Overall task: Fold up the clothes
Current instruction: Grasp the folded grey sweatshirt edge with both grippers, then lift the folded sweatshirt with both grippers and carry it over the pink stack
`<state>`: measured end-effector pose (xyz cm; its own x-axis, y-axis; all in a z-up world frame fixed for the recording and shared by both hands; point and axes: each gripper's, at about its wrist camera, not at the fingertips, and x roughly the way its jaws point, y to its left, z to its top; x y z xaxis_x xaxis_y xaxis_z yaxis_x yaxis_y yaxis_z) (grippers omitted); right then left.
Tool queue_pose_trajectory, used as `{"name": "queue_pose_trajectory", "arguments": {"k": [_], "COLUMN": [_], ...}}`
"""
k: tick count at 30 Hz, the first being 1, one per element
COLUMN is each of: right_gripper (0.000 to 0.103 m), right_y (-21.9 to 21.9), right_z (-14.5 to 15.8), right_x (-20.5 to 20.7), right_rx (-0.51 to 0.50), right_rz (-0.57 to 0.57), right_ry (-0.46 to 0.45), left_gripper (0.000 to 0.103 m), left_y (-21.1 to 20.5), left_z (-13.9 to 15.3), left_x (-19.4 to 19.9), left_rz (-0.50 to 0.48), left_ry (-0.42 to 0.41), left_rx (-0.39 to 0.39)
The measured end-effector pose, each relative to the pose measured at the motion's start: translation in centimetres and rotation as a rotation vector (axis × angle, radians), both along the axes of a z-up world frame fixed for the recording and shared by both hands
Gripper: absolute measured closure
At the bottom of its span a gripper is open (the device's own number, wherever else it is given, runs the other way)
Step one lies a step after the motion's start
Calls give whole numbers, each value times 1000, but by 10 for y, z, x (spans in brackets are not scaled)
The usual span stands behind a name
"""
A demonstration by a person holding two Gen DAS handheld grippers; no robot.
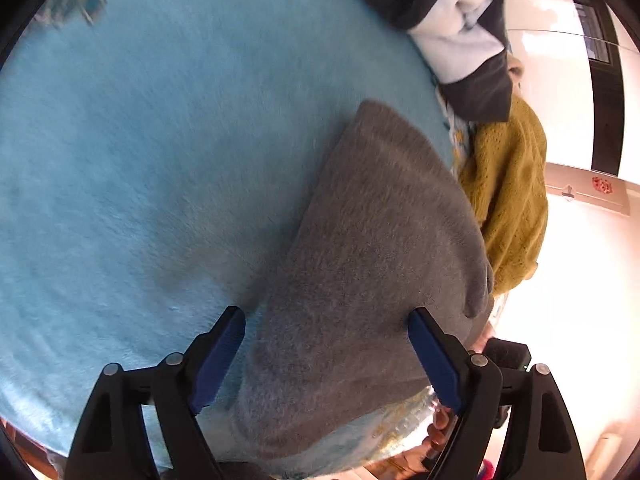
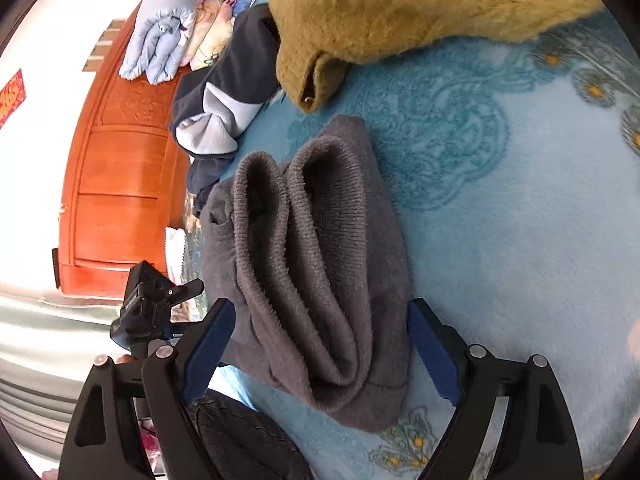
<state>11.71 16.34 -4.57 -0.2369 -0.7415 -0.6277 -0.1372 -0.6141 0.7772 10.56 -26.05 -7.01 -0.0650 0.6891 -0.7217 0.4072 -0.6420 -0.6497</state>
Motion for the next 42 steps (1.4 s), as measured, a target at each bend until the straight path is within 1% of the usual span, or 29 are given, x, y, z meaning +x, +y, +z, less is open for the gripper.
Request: {"name": "queue_pose_trajectory", "arguments": {"k": [2, 4, 5, 6, 7, 8, 9, 11, 12, 13, 14, 15, 17, 18, 21, 23, 26, 29, 32, 35, 37, 39, 41, 42], "right_gripper": [15, 15, 18, 22, 32, 40, 42, 56, 58, 65, 69, 70, 72, 73, 73, 74, 74, 74, 74, 74, 74, 74, 74, 74], "right_y": [-4, -8, -8, -7, -7, -6, -6, -7, -7, -6, -5, -3, 0, 2, 19, 41, 89, 144, 208, 265, 299, 331, 360, 374], "right_z": [-2, -4, -5, -5, -6, -7, -6, -2, 1, 4, 8, 12, 20, 25, 45, 63, 100, 137, 170, 191, 201, 207, 210, 210], "right_x": [-4, -7, -8, -8, -9, -9, -9, -10, -10, -10, -9, -8, -5, -4, 5, 15, 39, 66, 100, 133, 153, 174, 191, 199], "right_rx": [8, 16, 17, 14, 11, 7, 6, 6, 4, 1, -7, -19, -43, -51, -60, -61, -41, -7, 46, 91, 128, 156, 183, 196], "right_rz": [5, 11, 7, -4, -15, -25, -31, -32, -35, -39, -42, -43, -46, -46, -57, -81, -133, -193, -267, -343, -384, -416, -446, -461], "right_ry": [-5, -9, -15, -26, -36, -46, -51, -52, -49, -45, -38, -28, -9, 2, 49, 84, 162, 236, 288, 307, 306, 299, 288, 278], "left_gripper": [17, 18, 18, 18, 21, 25, 28, 37, 41, 47, 55, 58, 69, 70, 72, 73, 73, 73, 73, 73, 73, 73, 73, 73], "left_y": [2, 2, 2, 2, 3, 4, 5, 12, 15, 19, 23, 28, 40, 47, 73, 100, 151, 218, 295, 374, 425, 471, 486, 497], "left_z": [-5, -5, -5, -5, -4, -4, -5, -3, 0, 4, 8, 16, 32, 41, 59, 73, 96, 126, 154, 181, 191, 194, 198, 196], "left_x": [-1, -1, 0, 0, 0, 0, -1, -2, -2, -3, -3, -3, -2, -2, -4, -5, -7, -8, -4, 2, 10, 11, 49, 57], "left_rz": [8, 27, 36, 45, 48, 45, 42, 22, 9, -7, -23, -42, -82, -103, -150, -198, -263, -355, -466, -576, -640, -687, -727, -742], "left_ry": [-11, -6, -3, 0, 2, 0, -3, -11, -8, -4, 6, 25, 71, 98, 138, 169, 231, 305, 359, 404, 420, 421, 414, 408], "left_rx": [21, 31, 36, 41, 41, 39, 37, 11, -1, -25, -42, -59, -82, -89, -61, -54, 10, 72, 109, 144, 158, 164, 177, 183]}}
